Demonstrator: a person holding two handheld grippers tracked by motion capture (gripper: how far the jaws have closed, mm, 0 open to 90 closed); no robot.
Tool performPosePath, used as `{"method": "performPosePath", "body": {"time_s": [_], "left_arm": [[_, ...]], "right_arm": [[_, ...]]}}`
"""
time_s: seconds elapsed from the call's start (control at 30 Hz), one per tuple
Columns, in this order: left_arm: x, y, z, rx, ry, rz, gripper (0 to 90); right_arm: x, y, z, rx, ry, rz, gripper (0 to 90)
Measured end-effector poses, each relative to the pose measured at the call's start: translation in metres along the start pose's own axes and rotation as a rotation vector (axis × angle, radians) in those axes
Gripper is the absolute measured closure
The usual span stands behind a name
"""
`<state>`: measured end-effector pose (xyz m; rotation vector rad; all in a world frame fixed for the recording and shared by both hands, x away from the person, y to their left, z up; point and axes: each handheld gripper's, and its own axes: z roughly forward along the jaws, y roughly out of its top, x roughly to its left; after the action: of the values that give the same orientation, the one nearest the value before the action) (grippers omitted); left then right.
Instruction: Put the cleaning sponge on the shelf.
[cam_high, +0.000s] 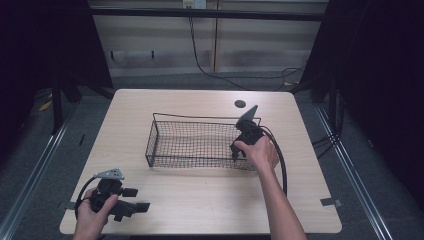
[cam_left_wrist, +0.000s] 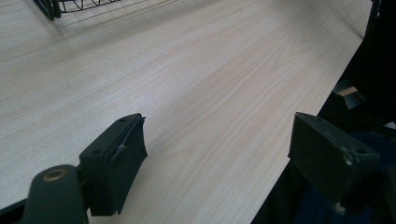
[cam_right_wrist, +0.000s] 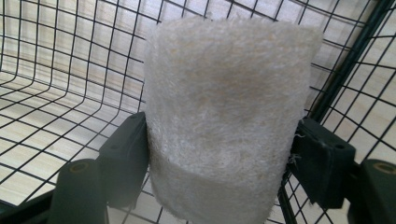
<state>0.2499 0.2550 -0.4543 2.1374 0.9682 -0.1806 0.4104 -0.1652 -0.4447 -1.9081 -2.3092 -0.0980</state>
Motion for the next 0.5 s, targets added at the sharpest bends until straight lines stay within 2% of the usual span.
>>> {"method": "performPosePath", "body": {"time_s": [0.27,0.5], "left_arm": [[0.0001,-0.0001,-0.0003,0.001,0.004,-0.001,18.4],[0.0005,0.0000,-0.0002,0.002,0.006,0.000,18.4]], "right_arm": [[0.0004,-0.0001,-0.0009,0.006,-0.017,0.005,26.1],[0.0006,-0.0005,-0.0034,0.003,-0.010,-0.008,17.7]]}}
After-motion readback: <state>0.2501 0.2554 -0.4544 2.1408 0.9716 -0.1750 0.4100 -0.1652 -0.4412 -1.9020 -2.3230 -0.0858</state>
